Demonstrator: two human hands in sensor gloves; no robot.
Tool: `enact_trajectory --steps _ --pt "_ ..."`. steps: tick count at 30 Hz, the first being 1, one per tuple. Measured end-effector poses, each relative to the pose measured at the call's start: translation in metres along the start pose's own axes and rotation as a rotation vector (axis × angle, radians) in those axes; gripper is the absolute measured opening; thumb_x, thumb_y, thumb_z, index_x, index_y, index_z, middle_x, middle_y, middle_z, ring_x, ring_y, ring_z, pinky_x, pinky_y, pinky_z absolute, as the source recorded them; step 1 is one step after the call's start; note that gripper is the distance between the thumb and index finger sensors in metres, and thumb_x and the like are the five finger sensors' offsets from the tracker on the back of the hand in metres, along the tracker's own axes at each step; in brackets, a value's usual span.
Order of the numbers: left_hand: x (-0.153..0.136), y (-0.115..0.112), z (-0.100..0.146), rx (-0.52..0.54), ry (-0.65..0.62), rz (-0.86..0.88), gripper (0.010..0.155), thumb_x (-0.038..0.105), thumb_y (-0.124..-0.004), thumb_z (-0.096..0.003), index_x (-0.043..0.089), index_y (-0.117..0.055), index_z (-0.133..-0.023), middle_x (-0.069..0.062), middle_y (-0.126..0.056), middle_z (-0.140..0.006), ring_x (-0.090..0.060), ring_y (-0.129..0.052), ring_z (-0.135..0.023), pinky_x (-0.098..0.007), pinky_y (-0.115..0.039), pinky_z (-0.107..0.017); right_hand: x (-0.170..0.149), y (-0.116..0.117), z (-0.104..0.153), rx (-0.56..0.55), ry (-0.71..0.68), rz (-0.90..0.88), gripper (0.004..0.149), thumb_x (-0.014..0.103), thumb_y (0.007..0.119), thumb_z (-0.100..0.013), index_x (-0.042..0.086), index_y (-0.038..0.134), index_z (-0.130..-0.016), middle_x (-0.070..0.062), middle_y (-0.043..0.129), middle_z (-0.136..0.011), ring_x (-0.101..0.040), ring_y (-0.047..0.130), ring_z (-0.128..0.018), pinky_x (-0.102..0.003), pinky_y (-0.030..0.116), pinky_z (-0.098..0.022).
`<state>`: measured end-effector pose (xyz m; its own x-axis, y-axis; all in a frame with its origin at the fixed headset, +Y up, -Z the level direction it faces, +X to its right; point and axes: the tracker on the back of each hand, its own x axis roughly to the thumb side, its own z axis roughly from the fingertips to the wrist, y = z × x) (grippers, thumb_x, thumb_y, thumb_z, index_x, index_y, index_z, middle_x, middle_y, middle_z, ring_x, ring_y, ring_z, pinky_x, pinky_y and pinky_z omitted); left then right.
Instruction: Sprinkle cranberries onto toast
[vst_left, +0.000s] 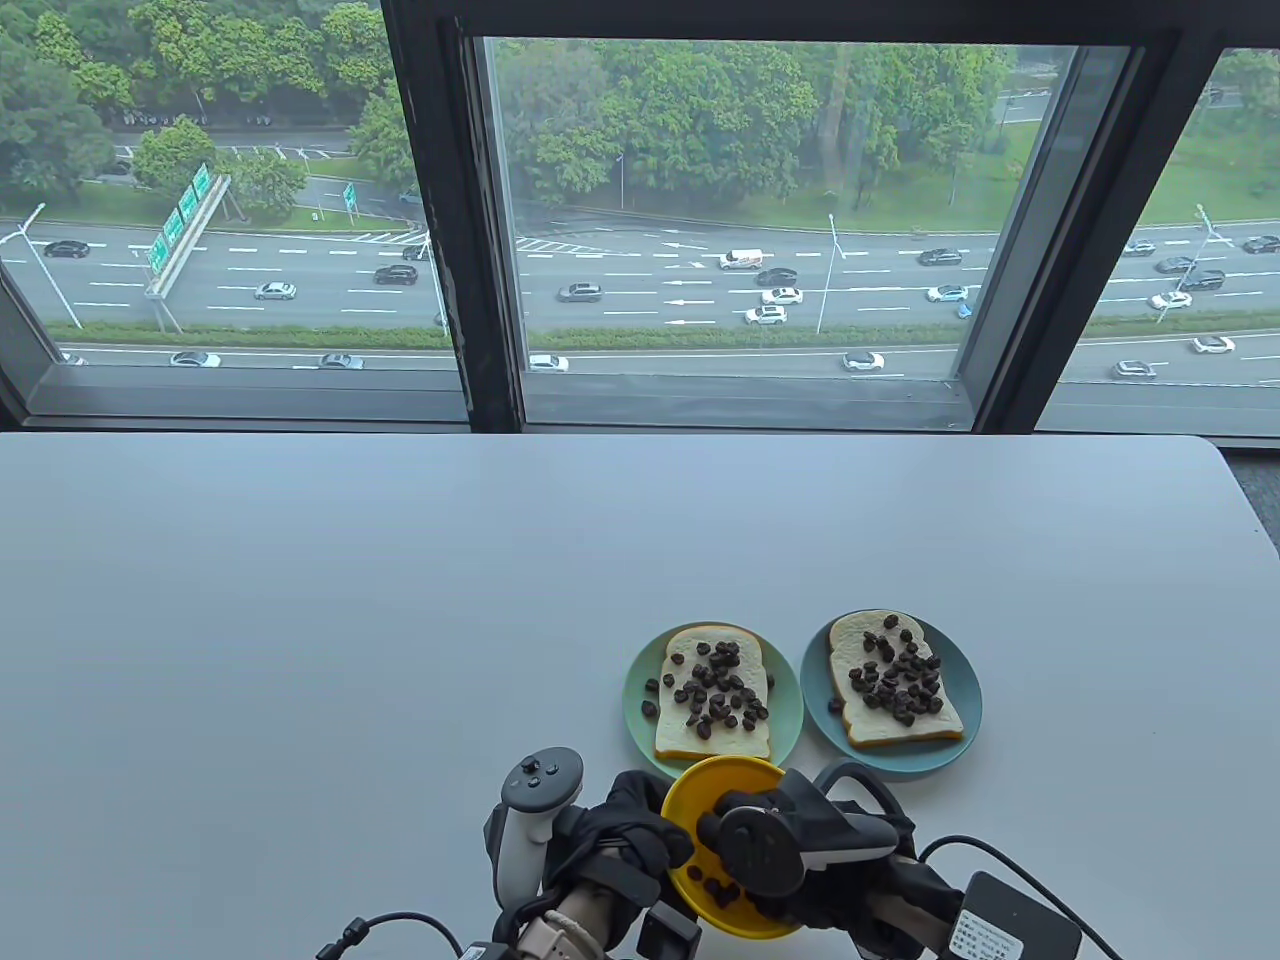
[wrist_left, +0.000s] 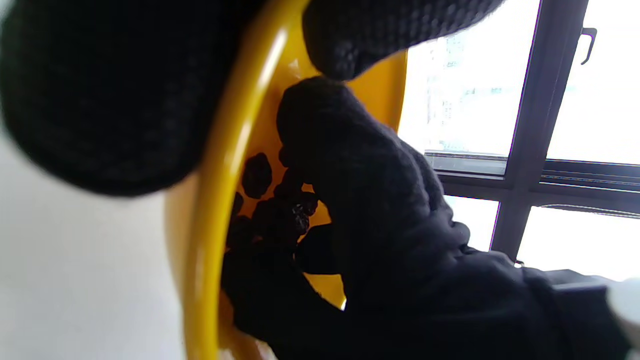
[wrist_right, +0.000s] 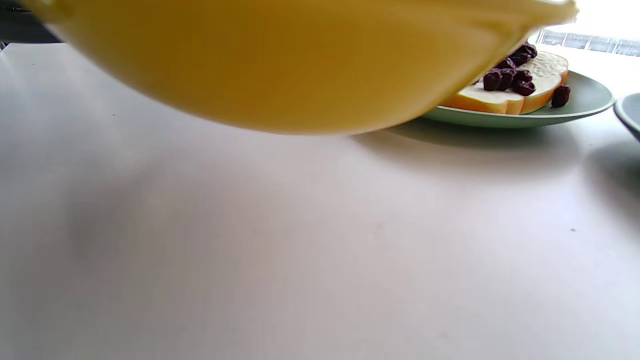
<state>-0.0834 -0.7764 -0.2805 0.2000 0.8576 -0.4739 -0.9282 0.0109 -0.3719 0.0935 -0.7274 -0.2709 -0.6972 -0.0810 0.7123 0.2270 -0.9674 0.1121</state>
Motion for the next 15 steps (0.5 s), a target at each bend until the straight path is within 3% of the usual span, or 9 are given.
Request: enact_trajectory --steps 3,9,15 --pt "-0.001 -0.002 0.000 -0.017 0.003 0.009 0.060 0.015 -0.080 -0.0378 0.017 -0.048 -0.088 -0.023 -0.063 -0.068 -0.040 -0.078 -0.036 -0.038 -0.098 -0.009 0.004 -0.002 -0.001 -0.116 0.040 0.103 0.059 0.033 0.083 -0.028 0.034 0.063 -0.083 -0.002 0.071 -0.087 -0.022 0.088 -0.066 -0.014 0.089 -0.034" --pt "-0.003 -0.002 0.000 -0.031 0.015 0.007 0.059 0.016 -0.079 -0.0379 0.017 -0.048 -0.088 -0.023 -0.063 -0.068 -0.040 -0.078 -0.036 -0.038 -0.098 -0.009 0.000 -0.004 -0.004 -0.170 0.041 0.085 0.034 0.031 0.086 -0.025 0.038 0.081 -0.057 0.001 0.087 -0.069 -0.014 0.101 -0.037 -0.006 0.094 -0.015" --pt "-0.003 -0.004 -0.002 -0.049 0.017 0.002 0.059 0.016 -0.079 -0.0384 0.017 -0.048 -0.089 -0.023 -0.064 -0.068 -0.039 -0.079 -0.037 -0.037 -0.098 -0.009 -0.004 -0.011 0.001 -0.192 0.033 0.047 0.033 0.032 0.088 -0.022 0.039 0.084 -0.054 0.003 0.090 -0.066 -0.013 0.102 -0.035 -0.005 0.095 -0.013"
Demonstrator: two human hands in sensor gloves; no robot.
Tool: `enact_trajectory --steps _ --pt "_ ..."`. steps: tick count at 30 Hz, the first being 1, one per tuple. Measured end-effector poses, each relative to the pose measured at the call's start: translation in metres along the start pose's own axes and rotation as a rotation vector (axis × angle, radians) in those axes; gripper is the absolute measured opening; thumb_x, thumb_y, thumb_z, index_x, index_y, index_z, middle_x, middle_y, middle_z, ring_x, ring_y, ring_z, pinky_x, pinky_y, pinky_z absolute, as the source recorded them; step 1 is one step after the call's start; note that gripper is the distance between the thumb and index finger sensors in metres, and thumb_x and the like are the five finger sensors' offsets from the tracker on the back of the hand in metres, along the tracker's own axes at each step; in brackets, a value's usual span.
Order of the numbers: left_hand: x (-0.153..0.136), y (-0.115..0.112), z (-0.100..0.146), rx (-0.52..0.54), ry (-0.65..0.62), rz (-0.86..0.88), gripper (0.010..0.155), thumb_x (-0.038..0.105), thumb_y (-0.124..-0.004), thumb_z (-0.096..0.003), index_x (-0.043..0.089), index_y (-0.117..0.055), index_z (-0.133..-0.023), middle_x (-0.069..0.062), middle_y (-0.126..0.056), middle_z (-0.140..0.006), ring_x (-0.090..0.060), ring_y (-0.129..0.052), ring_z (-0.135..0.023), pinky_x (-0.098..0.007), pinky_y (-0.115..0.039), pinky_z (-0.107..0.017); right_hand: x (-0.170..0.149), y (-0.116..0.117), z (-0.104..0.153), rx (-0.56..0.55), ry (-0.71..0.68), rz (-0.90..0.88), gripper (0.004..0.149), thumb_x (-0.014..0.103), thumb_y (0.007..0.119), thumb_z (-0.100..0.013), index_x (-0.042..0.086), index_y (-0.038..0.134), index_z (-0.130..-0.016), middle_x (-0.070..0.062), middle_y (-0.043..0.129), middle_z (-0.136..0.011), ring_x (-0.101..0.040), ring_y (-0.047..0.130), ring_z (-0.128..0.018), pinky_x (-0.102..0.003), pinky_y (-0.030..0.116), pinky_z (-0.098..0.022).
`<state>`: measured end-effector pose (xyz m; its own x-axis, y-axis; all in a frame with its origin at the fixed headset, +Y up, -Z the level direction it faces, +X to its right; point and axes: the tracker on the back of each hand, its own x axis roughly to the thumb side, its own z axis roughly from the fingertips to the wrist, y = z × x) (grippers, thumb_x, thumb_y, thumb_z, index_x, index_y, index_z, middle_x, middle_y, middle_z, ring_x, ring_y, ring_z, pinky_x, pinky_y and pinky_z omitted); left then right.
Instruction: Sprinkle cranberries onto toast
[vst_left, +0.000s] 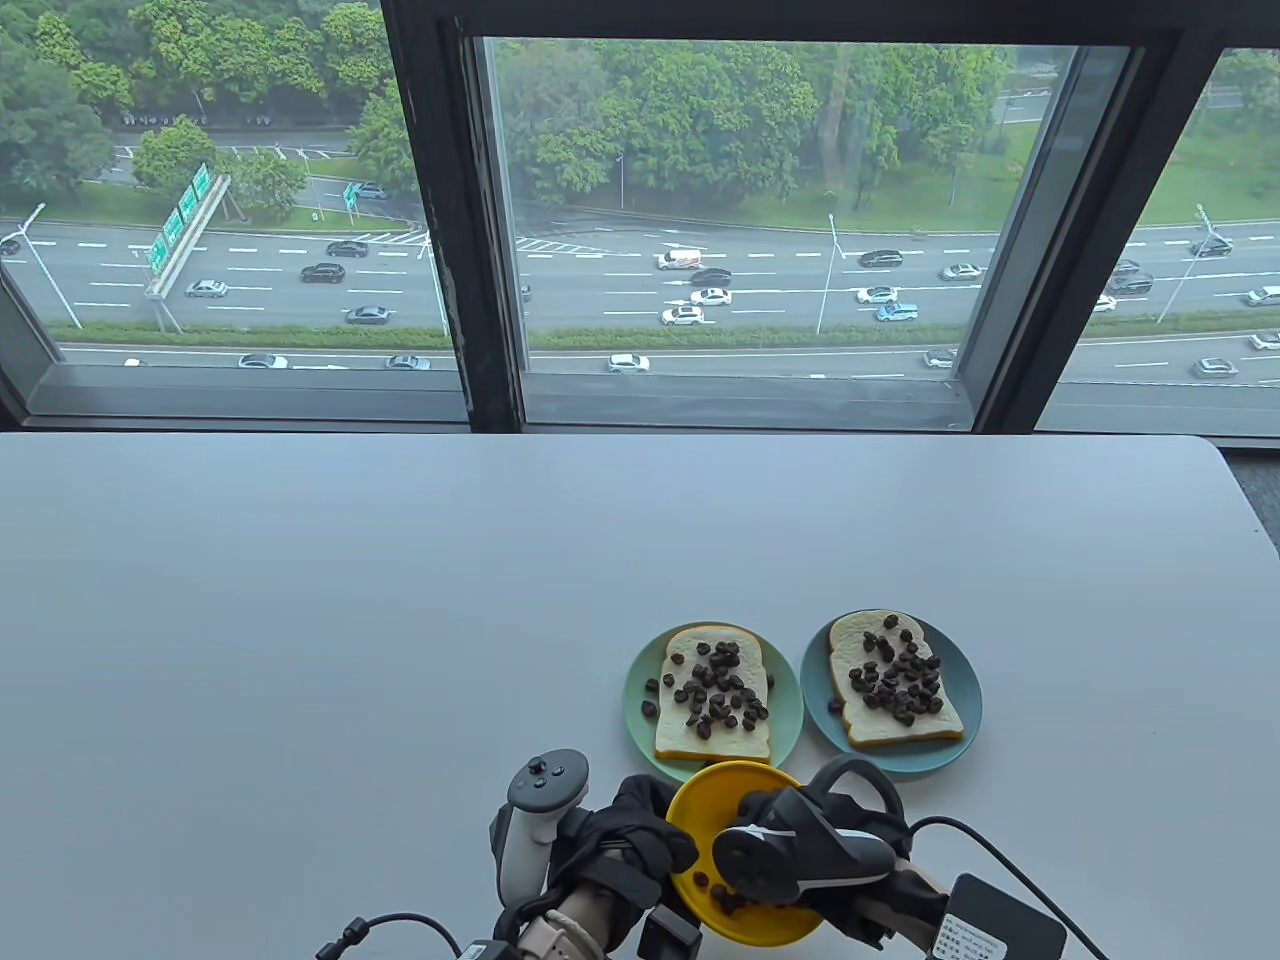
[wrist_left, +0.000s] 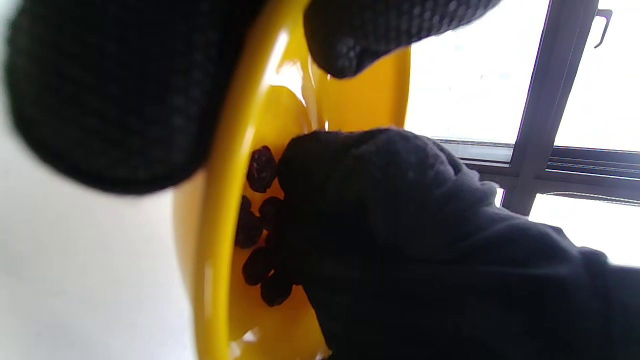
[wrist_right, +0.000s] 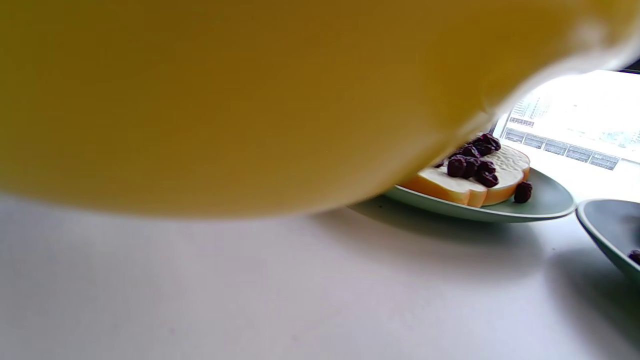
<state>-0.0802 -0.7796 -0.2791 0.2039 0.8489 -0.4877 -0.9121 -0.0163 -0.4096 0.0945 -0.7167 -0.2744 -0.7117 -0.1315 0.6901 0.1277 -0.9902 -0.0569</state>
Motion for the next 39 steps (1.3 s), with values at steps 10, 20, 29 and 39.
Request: enact_trajectory --steps 10,20,29,39 --pt "0.000 0.007 0.001 0.024 0.028 -0.032 0.059 0.017 -0.078 -0.0391 0.017 -0.047 -0.089 -0.021 -0.064 -0.069 -0.038 -0.080 -0.038 -0.036 -0.098 -0.010 -0.037 -0.042 0.009 -0.134 0.089 -0.233 0.033 0.031 0.088 -0.022 0.037 0.085 -0.055 0.001 0.090 -0.066 -0.013 0.102 -0.035 -0.006 0.095 -0.013" --pt "0.003 0.003 0.000 -0.013 0.020 -0.029 0.059 0.017 -0.078 -0.0390 0.017 -0.047 -0.089 -0.022 -0.064 -0.069 -0.038 -0.080 -0.037 -0.036 -0.098 -0.010 -0.156 -0.010 -0.037 -0.111 0.610 -0.191 0.033 0.031 0.087 -0.024 0.037 0.083 -0.056 0.002 0.088 -0.068 -0.012 0.101 -0.038 -0.006 0.094 -0.015" --pt "0.005 0.008 0.002 -0.004 0.009 -0.012 0.059 0.017 -0.078 -0.0391 0.017 -0.047 -0.090 -0.022 -0.064 -0.069 -0.038 -0.080 -0.037 -0.035 -0.098 -0.010 -0.203 0.040 -0.058 -0.050 0.872 -0.178 0.033 0.032 0.086 -0.026 0.038 0.082 -0.058 0.003 0.086 -0.070 -0.012 0.100 -0.041 -0.008 0.093 -0.017" --pt "0.006 0.008 0.002 -0.005 0.007 -0.015 0.059 0.017 -0.078 -0.0392 0.017 -0.047 -0.090 -0.022 -0.064 -0.069 -0.038 -0.080 -0.037 -0.036 -0.098 -0.010 -0.203 0.048 -0.062 -0.028 0.943 -0.129 0.036 0.034 0.082 -0.032 0.037 0.078 -0.067 0.002 0.081 -0.074 -0.014 0.096 -0.048 -0.013 0.091 -0.024"
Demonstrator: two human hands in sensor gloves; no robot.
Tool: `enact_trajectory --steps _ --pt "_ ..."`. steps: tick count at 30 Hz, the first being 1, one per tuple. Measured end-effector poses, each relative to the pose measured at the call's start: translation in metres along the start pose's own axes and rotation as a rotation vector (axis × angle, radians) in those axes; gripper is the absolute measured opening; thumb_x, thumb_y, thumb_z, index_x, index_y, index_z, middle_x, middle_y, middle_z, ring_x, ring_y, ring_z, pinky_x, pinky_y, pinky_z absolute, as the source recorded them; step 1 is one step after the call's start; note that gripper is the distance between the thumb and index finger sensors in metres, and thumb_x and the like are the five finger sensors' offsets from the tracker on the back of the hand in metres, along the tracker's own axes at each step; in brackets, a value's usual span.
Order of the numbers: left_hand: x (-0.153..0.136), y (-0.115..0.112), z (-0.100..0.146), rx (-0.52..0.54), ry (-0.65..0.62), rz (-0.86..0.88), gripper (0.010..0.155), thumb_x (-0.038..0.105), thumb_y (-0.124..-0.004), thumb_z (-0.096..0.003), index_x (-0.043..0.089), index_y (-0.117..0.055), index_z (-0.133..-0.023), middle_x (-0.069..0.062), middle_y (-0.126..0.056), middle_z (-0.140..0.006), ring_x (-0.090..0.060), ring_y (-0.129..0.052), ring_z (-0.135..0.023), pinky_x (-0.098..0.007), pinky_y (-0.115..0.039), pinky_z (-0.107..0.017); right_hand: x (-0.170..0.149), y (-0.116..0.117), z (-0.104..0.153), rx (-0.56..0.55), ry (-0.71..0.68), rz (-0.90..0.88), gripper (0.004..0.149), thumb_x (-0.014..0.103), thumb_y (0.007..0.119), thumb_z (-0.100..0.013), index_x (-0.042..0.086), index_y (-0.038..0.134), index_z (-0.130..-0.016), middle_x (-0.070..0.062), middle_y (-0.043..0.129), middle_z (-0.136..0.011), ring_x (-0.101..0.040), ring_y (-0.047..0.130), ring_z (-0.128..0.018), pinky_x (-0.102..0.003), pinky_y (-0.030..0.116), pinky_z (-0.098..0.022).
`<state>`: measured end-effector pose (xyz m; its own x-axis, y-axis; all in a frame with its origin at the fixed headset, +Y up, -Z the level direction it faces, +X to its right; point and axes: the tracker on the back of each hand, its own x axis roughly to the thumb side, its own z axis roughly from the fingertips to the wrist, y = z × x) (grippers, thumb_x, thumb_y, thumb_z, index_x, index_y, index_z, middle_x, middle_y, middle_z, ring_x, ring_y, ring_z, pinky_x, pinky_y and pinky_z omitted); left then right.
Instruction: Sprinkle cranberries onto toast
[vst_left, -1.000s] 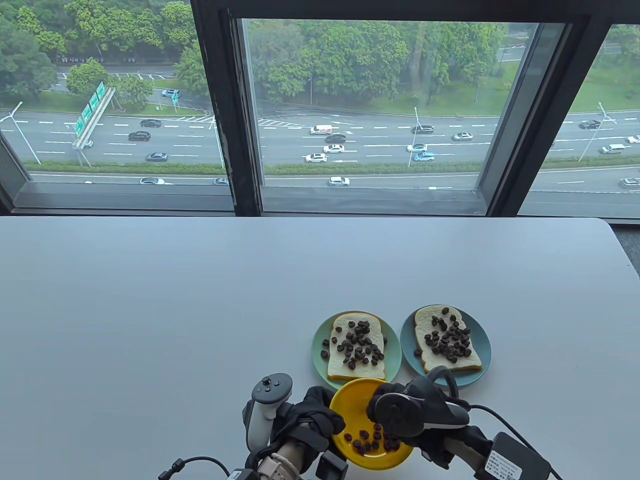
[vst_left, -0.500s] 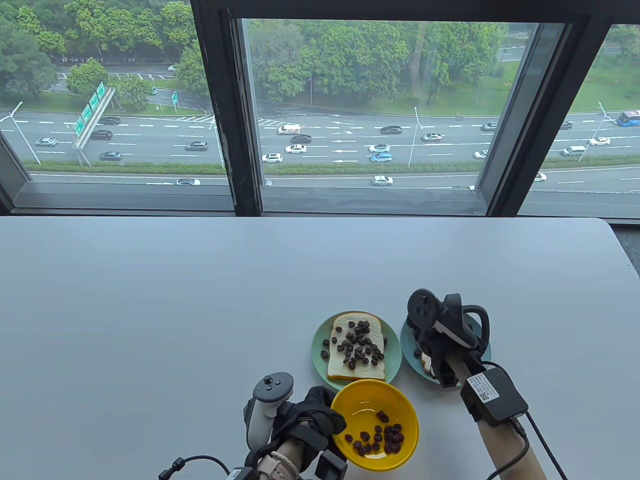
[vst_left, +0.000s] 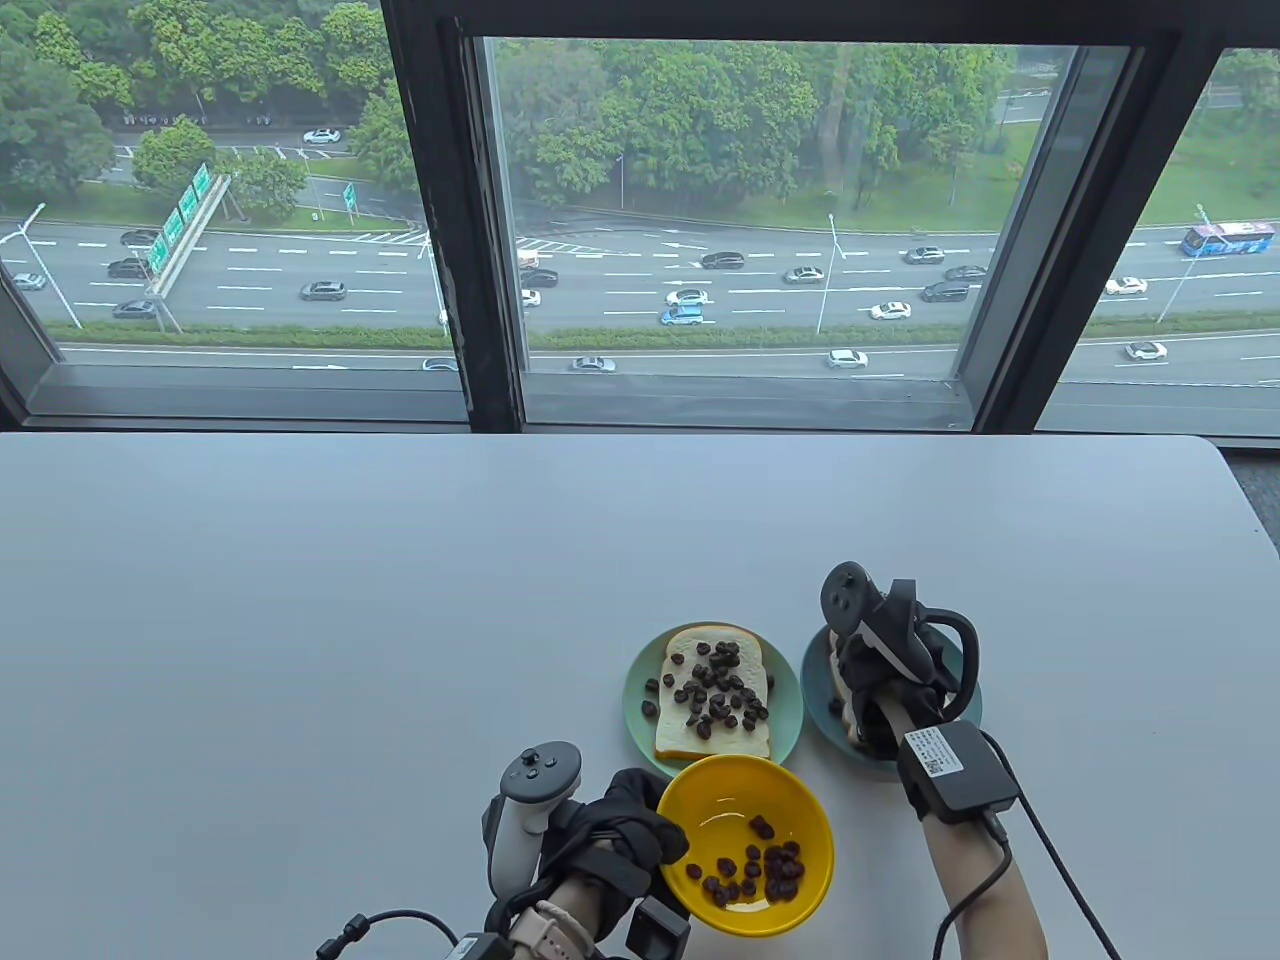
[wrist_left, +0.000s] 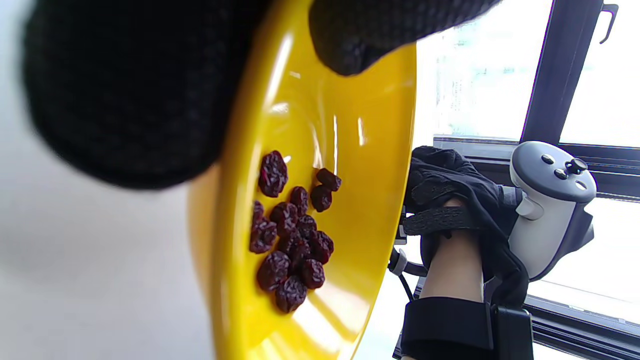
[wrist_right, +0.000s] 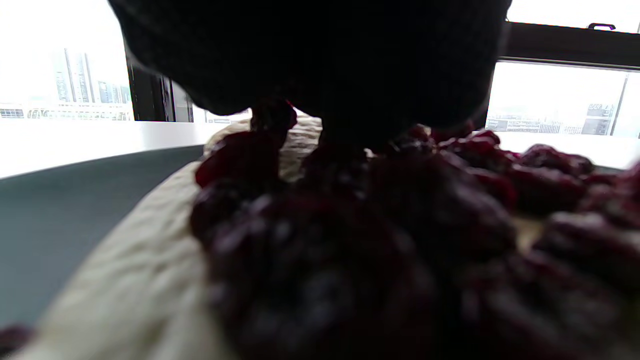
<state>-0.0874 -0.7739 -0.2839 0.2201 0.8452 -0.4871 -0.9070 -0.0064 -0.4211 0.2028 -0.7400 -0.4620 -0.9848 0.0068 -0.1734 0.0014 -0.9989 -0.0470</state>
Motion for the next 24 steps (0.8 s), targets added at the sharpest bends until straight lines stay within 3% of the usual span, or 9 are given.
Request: enact_trajectory --steps 7,13,24 --pt "0.000 -0.001 0.000 0.000 -0.001 -0.007 0.059 0.017 -0.078 -0.0391 0.017 -0.047 -0.090 -0.022 -0.064 -0.069 -0.038 -0.080 -0.037 -0.035 -0.098 -0.010 -0.006 -0.004 0.008 -0.003 -0.024 -0.025 0.040 0.036 0.079 -0.033 0.033 0.077 -0.073 -0.002 0.078 -0.079 -0.018 0.095 -0.052 -0.017 0.092 -0.027" --pt "0.000 -0.001 0.000 0.003 -0.002 -0.008 0.059 0.017 -0.078 -0.0393 0.017 -0.047 -0.090 -0.022 -0.064 -0.069 -0.038 -0.080 -0.037 -0.036 -0.098 -0.010 -0.016 -0.021 0.026 -0.028 -0.062 -0.128 0.041 0.038 0.076 -0.035 0.032 0.075 -0.076 -0.004 0.077 -0.081 -0.019 0.094 -0.056 -0.018 0.092 -0.030" --pt "0.001 -0.001 0.000 0.019 -0.014 -0.020 0.059 0.017 -0.078 -0.0393 0.017 -0.047 -0.090 -0.022 -0.064 -0.069 -0.038 -0.080 -0.038 -0.036 -0.098 -0.010 -0.017 -0.064 0.094 -0.049 -0.257 -0.251 0.043 0.039 0.074 -0.036 0.030 0.075 -0.078 -0.006 0.076 -0.083 -0.021 0.095 -0.057 -0.021 0.093 -0.032"
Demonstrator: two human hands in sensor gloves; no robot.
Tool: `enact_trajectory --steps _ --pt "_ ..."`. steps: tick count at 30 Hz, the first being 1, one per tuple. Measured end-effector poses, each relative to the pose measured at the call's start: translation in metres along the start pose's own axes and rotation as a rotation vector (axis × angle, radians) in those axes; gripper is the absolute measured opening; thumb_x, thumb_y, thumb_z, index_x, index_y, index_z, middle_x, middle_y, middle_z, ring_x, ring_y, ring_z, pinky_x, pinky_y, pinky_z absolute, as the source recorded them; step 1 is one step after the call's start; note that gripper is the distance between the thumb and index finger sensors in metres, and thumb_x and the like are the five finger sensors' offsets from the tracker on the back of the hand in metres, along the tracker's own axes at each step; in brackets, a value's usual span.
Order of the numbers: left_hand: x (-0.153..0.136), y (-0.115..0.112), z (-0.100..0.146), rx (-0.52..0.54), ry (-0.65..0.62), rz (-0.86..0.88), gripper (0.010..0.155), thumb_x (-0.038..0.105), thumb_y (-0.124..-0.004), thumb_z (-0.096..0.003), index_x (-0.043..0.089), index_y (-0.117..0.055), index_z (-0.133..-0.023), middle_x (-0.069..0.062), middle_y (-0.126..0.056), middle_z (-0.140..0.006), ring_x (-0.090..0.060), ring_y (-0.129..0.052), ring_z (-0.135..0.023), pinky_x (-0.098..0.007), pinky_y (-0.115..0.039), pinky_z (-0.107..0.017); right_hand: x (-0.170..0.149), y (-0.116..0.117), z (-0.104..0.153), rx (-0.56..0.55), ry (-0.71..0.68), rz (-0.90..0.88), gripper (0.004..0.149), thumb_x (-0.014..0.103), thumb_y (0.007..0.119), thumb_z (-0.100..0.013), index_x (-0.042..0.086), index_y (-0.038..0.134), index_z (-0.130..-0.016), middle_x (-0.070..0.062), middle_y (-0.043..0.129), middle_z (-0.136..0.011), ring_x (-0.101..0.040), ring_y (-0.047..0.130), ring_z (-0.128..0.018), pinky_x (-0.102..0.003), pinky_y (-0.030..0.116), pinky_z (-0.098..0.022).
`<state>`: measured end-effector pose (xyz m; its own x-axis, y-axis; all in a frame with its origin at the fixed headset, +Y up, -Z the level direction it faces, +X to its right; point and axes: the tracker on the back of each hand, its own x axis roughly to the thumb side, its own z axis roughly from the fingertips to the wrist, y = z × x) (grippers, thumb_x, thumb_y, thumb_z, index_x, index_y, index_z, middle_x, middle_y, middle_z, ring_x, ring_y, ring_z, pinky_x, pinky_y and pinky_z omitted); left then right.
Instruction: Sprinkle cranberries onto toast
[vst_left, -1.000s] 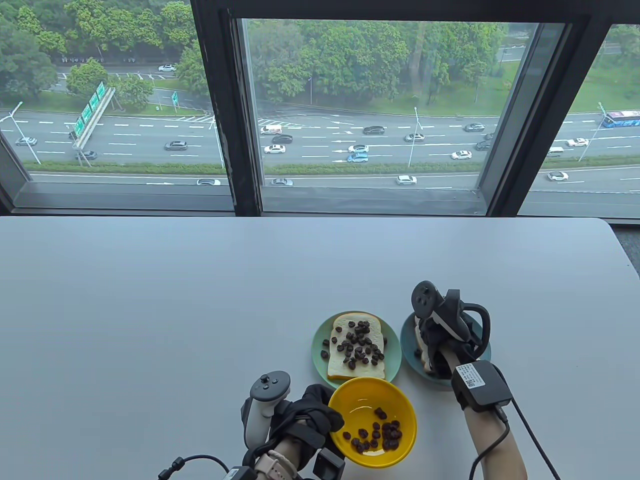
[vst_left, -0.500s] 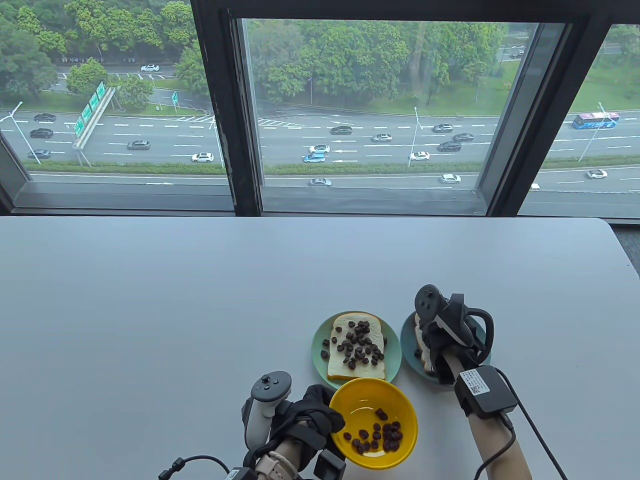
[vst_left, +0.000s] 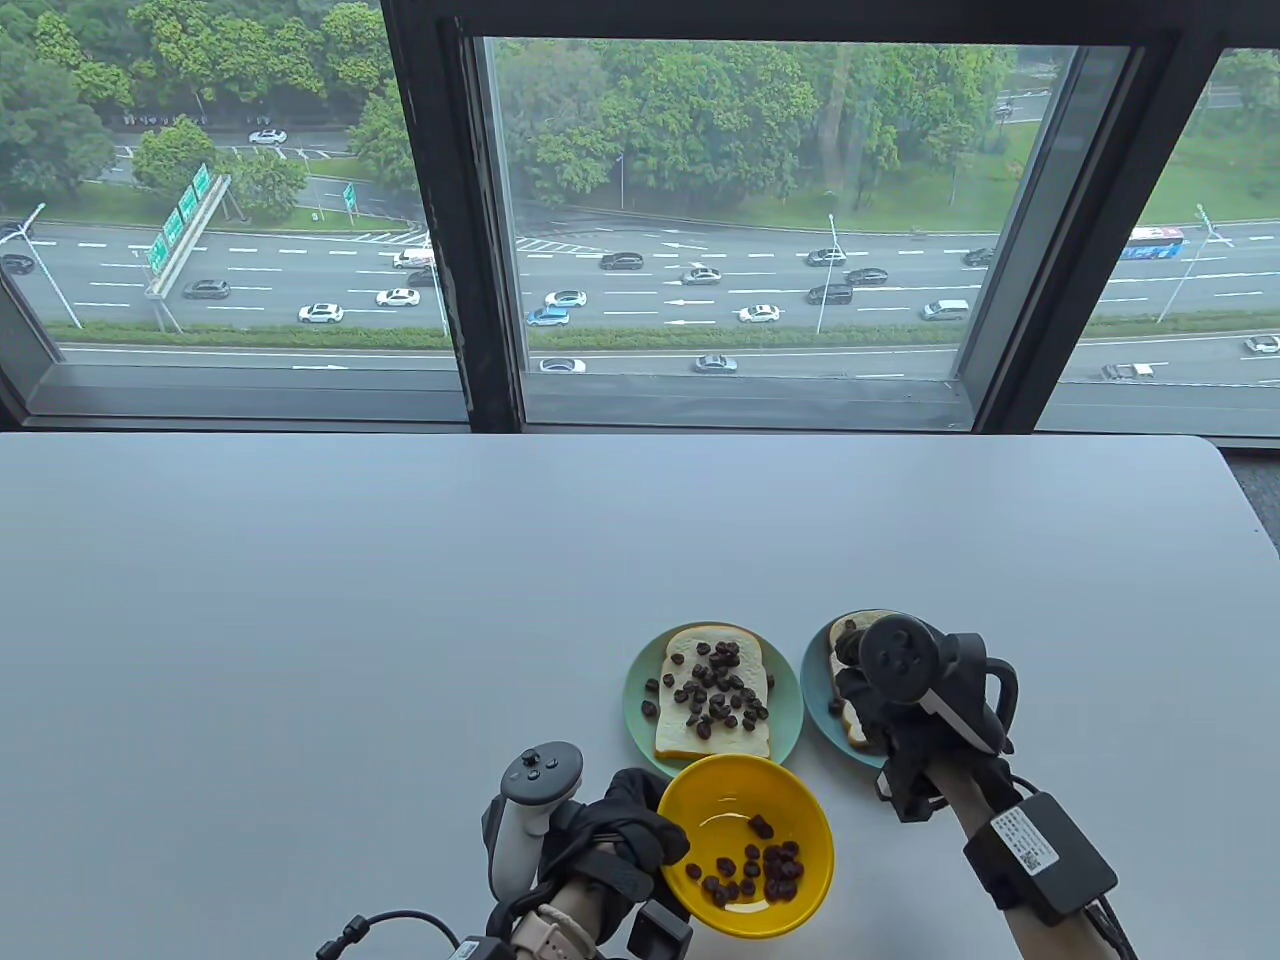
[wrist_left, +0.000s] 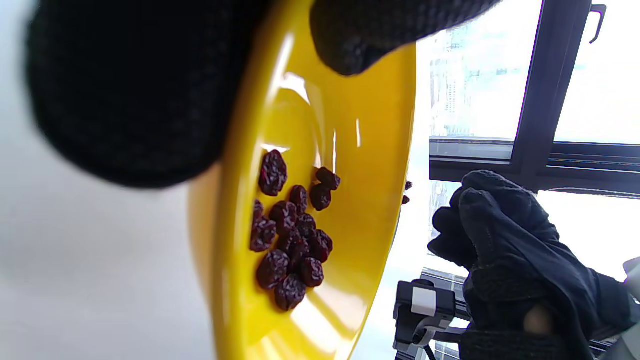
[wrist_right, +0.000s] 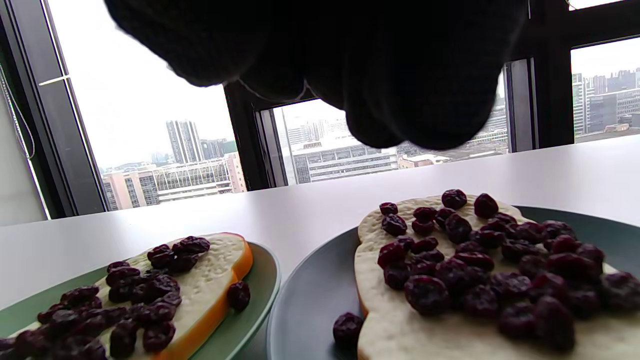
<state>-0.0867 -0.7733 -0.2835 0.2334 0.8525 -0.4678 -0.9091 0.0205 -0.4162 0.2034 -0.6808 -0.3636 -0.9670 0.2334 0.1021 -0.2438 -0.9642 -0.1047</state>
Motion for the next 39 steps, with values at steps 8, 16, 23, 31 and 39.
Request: enact_trajectory --steps 8,16,23,31,39 --pt "0.001 -0.001 0.002 0.000 -0.019 -0.012 0.059 0.017 -0.078 -0.0392 0.017 -0.047 -0.090 -0.022 -0.064 -0.069 -0.038 -0.080 -0.037 -0.036 -0.098 -0.010 0.050 -0.003 0.052 0.111 -0.238 -0.116 0.049 0.043 0.075 -0.035 0.028 0.072 -0.081 -0.008 0.074 -0.084 -0.023 0.093 -0.060 -0.022 0.092 -0.035" --pt "0.001 -0.004 0.003 -0.024 -0.033 0.021 0.059 0.017 -0.078 -0.0388 0.017 -0.047 -0.089 -0.021 -0.064 -0.069 -0.038 -0.080 -0.038 -0.036 -0.098 -0.010 0.107 0.025 0.091 0.350 -0.500 0.036 0.069 0.052 0.074 -0.033 0.027 0.055 -0.095 -0.014 0.060 -0.095 -0.031 0.083 -0.076 -0.027 0.088 -0.048" --pt "-0.002 -0.006 0.002 -0.008 -0.013 0.029 0.060 0.015 -0.079 -0.0377 0.017 -0.048 -0.089 -0.023 -0.063 -0.068 -0.040 -0.079 -0.037 -0.038 -0.097 -0.009 0.116 0.058 0.101 0.400 -0.537 0.243 0.069 0.042 0.075 -0.033 0.033 0.046 -0.095 -0.005 0.053 -0.098 -0.028 0.070 -0.082 -0.026 0.081 -0.051" --pt "-0.004 -0.006 0.001 -0.003 0.002 0.028 0.060 0.015 -0.079 -0.0382 0.017 -0.047 -0.089 -0.023 -0.062 -0.069 -0.040 -0.078 -0.038 -0.038 -0.097 -0.011 0.120 0.060 0.108 0.212 -0.562 0.296 0.038 0.024 0.085 -0.028 0.037 0.079 -0.063 0.002 0.083 -0.073 -0.015 0.097 -0.046 -0.014 0.095 -0.024" --pt "-0.002 -0.006 0.001 0.004 -0.005 -0.001 0.060 0.016 -0.078 -0.0391 0.017 -0.046 -0.090 -0.022 -0.063 -0.069 -0.038 -0.079 -0.038 -0.037 -0.097 -0.011 0.118 0.054 0.106 0.173 -0.564 0.275 0.034 0.025 0.087 -0.026 0.038 0.083 -0.057 0.005 0.087 -0.069 -0.014 0.099 -0.044 -0.012 0.096 -0.022"
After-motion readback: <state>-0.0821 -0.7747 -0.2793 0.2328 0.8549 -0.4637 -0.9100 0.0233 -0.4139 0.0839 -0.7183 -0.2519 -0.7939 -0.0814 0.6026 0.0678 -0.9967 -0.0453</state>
